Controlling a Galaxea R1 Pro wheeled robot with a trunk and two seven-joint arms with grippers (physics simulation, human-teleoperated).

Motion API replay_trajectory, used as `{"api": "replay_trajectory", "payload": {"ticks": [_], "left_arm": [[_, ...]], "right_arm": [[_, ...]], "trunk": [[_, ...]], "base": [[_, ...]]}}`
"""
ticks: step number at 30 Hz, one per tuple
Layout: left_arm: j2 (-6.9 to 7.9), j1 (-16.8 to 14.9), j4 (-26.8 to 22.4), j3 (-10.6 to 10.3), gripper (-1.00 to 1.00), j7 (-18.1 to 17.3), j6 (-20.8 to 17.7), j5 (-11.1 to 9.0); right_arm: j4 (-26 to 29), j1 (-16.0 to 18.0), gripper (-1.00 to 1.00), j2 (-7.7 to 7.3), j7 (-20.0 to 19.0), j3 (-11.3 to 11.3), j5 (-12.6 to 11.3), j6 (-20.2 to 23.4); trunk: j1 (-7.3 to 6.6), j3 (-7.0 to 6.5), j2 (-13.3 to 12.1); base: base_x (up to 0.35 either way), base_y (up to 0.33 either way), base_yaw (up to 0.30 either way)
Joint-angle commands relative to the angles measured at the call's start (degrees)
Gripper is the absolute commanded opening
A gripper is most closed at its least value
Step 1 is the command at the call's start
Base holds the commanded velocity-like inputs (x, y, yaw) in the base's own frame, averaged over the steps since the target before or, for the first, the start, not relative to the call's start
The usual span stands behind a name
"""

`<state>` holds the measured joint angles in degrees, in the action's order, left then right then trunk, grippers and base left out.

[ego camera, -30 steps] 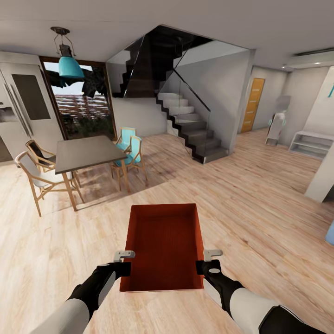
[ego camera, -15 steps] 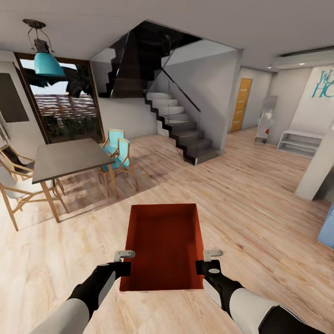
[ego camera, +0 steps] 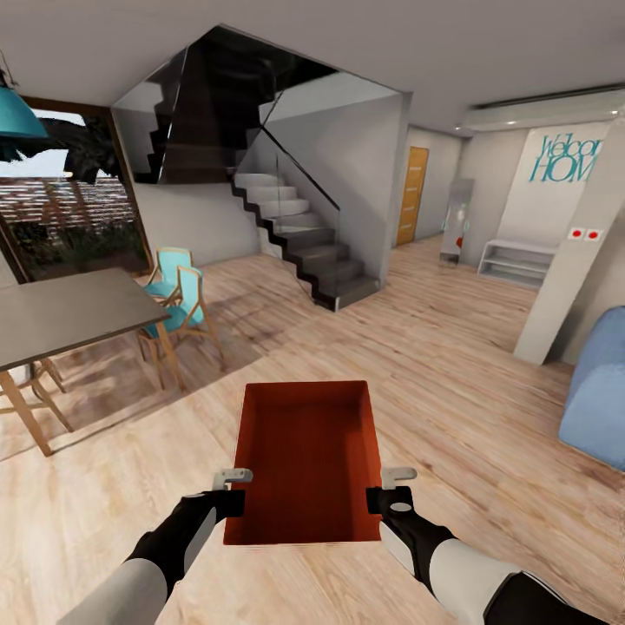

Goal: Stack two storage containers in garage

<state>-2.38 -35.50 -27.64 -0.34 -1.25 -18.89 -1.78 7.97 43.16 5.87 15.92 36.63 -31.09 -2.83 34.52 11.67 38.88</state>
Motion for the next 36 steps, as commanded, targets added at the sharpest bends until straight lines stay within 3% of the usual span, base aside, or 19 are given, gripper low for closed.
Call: {"api": "replay_trajectory", "payload": {"ticks": [1, 36], "left_arm": [[0.01, -0.01, -0.14, 0.44, -1.00, 0.20, -0.36, -0.06], [0.01, -0.01, -0.14, 0.43, -1.00, 0.20, -0.36, -0.06]], "right_arm": [[-0.06, 0.08, -1.00, 0.02, 1.66, -1.77, -0.12, -0.42], [-0.08, 0.08, -1.00, 0.02, 1.66, -1.79, -0.12, -0.42]], "trunk": [[0.05, 0.08, 0.07], [0.05, 0.08, 0.07]], "base": [[0.321, 0.000, -0.241], [0.321, 0.000, -0.241]]}}
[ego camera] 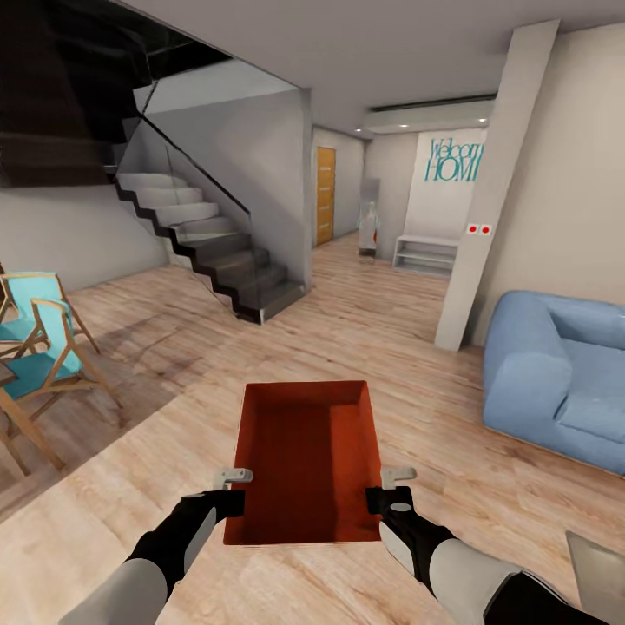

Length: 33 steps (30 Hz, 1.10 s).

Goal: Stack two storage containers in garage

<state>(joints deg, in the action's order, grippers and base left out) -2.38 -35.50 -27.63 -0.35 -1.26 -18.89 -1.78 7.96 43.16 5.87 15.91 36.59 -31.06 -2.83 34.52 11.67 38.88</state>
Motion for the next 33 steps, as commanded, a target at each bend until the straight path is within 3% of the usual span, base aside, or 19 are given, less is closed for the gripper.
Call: {"api": "replay_trajectory", "payload": {"ticks": [1, 33], "left_arm": [[0.01, -0.01, -0.14, 0.44, -1.00, 0.20, -0.36, -0.06], [0.01, -0.01, -0.12, 0.45, -1.00, 0.25, -0.36, -0.07]], "right_arm": [[-0.06, 0.08, -1.00, 0.02, 1.67, -1.74, -0.14, -0.42], [-0.05, 0.08, -1.00, 0.00, 1.67, -1.70, -0.14, -0.42]], "trunk": [[0.05, 0.08, 0.07], [0.05, 0.08, 0.07]], "base": [[0.321, 0.000, -0.241], [0.321, 0.000, -0.020]]}}
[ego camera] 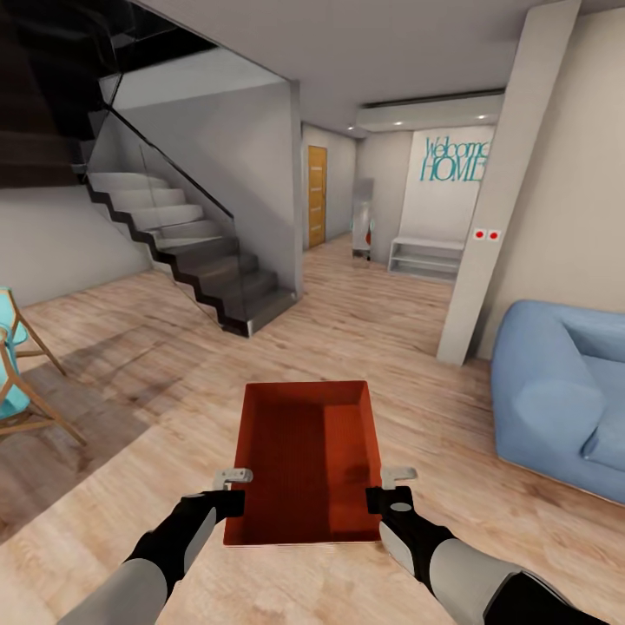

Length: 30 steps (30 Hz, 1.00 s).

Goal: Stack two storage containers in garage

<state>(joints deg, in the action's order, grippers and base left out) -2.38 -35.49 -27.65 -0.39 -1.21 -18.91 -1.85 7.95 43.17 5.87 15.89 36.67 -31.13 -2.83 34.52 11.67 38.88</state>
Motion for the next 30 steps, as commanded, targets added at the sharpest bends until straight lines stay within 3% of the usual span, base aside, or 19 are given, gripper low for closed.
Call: {"api": "replay_trajectory", "payload": {"ticks": [1, 30], "left_arm": [[0.00, -0.02, -0.11, 0.48, -1.00, 0.22, -0.34, 0.00], [0.00, -0.02, -0.12, 0.47, -1.00, 0.22, -0.34, 0.01]], "right_arm": [[-0.04, 0.07, -1.00, 0.01, 1.68, -1.78, -0.07, -0.42], [-0.06, 0.07, -1.00, -0.02, 1.68, -1.84, -0.07, -0.42]], "trunk": [[0.05, 0.08, 0.07], [0.05, 0.08, 0.07]], "base": [[0.321, 0.000, 0.000], [0.321, 0.000, -0.008]]}}
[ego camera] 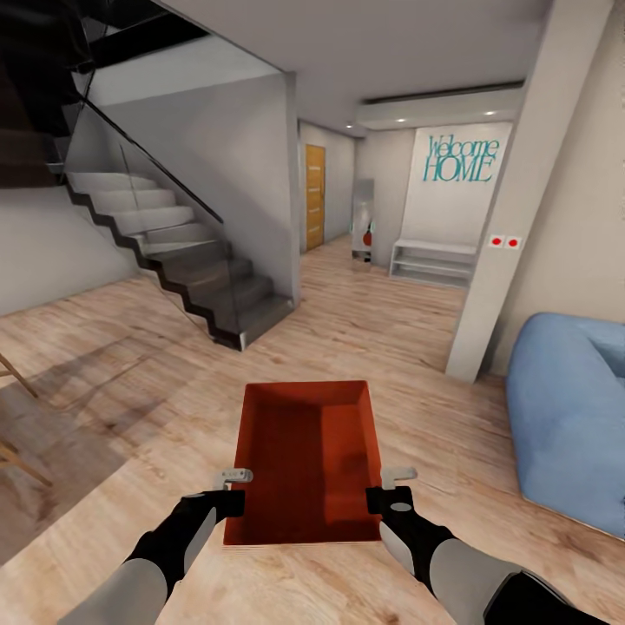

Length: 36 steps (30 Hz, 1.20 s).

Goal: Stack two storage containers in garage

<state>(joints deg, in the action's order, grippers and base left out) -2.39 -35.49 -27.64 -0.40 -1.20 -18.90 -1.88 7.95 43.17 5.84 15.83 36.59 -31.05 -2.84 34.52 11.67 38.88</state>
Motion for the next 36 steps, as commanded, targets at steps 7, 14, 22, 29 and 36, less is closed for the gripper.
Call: {"api": "replay_trajectory", "payload": {"ticks": [7, 14, 22, 29, 36], "left_arm": [[0.02, -0.02, -0.13, 0.49, -1.00, 0.15, -0.35, 0.03], [0.02, -0.02, -0.13, 0.49, -1.00, 0.16, -0.35, 0.03], [0.02, -0.02, -0.13, 0.49, -1.00, 0.16, -0.35, 0.03], [0.02, -0.02, -0.13, 0.49, -1.00, 0.15, -0.35, 0.03], [0.02, -0.02, -0.13, 0.49, -1.00, 0.15, -0.35, 0.03]], "right_arm": [[-0.04, 0.07, -1.00, 0.05, 1.75, -1.79, -0.15, -0.42], [-0.04, 0.07, -1.00, 0.05, 1.75, -1.79, -0.15, -0.42], [-0.04, 0.07, -1.00, -0.03, 1.75, -1.79, -0.15, -0.42], [-0.04, 0.07, -1.00, 0.04, 1.75, -1.71, -0.15, -0.35], [-0.04, 0.07, -1.00, 0.03, 1.75, -1.74, -0.15, -0.41]], "trunk": [[0.05, 0.08, 0.07], [0.05, 0.08, 0.07], [0.05, 0.08, 0.07], [0.05, 0.08, 0.07], [0.05, 0.08, 0.07]], "base": [[0.322, 0.000, -0.190], [0.321, 0.000, -0.145], [0.322, 0.000, -0.007], [0.322, 0.000, 0.000], [0.321, 0.000, 0.000]]}}
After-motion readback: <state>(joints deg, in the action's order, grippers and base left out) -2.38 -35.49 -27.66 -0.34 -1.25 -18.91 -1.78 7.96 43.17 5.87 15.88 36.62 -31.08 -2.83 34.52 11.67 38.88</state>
